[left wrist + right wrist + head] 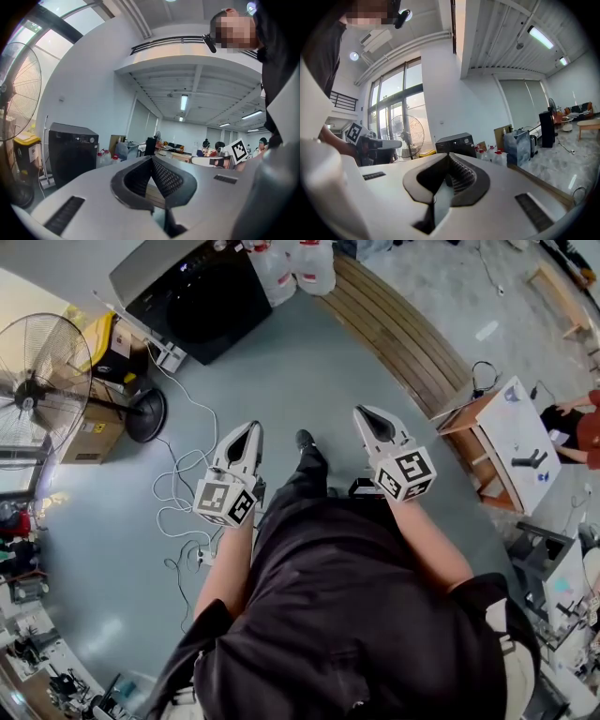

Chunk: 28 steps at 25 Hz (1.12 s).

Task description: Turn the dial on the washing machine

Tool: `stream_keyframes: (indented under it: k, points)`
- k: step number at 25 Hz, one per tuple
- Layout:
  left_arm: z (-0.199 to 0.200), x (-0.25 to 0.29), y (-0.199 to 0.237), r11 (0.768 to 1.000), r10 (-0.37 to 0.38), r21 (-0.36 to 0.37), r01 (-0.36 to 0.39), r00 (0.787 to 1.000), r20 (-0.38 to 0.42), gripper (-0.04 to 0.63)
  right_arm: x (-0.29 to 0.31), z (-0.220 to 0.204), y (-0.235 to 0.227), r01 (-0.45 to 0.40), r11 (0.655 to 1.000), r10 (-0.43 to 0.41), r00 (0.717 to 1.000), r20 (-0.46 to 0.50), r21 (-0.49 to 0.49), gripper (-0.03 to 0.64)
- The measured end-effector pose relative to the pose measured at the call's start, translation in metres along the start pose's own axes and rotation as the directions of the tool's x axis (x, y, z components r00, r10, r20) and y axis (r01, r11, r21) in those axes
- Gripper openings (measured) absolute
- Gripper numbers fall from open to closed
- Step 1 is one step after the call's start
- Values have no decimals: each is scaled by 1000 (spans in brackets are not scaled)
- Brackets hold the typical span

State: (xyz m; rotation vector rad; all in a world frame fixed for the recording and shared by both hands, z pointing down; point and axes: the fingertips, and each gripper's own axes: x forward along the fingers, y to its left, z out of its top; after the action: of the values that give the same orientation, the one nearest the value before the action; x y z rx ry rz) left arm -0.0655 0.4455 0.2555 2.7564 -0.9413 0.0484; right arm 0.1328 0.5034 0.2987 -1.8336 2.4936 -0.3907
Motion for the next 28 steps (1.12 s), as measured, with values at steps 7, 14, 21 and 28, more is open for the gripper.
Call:
stream_keyframes:
  k: [7,14,21,28]
  points:
    - [8,29,27,999,17,29,-17,1000,4,15,38,11,-20,-5,1000,5,1000,-8,-25,23]
    - [18,63,88,991,126,40,-126,992,2,15,100,26,-43,6,998,-7,1000,-15,-60,23]
    - [35,123,152,983,175,60,-174,985,-8,15,174,54,-76,22,994,-25,999,-29,-110,23]
    - [43,184,211,985,171,18,-171,985,-6,15,249,77,-110,11,990,-18,999,-49,-141,23]
